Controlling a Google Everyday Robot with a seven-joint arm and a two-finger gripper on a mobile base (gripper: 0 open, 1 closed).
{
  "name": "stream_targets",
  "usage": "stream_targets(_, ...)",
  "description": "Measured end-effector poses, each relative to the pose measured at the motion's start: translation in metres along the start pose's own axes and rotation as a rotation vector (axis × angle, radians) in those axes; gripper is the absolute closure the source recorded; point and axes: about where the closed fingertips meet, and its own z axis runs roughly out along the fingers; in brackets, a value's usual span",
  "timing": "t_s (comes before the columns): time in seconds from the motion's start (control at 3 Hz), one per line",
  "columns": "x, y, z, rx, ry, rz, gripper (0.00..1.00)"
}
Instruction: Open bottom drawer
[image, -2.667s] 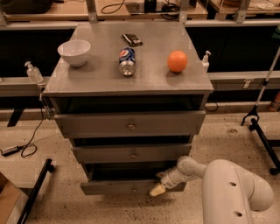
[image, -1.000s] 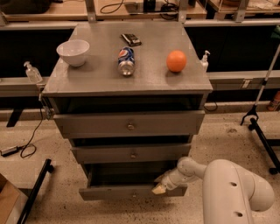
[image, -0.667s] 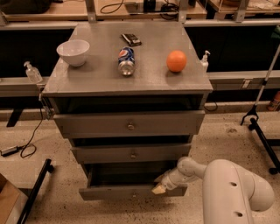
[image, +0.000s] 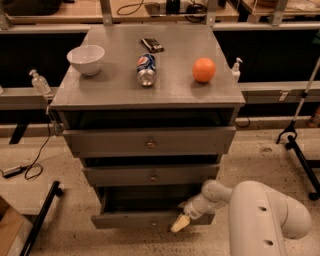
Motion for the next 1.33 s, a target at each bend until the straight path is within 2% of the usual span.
stream_targets(0.33, -0.002, 0.001, -0.003, 0.000, 0.000, 0.000, 1.00)
stream_targets(1.0, -0.002, 0.001, -0.003, -0.001, 0.000, 0.000, 1.00)
stream_targets(1.33, 0.008, 0.012, -0.001, -0.040, 0.024, 0.021, 1.00)
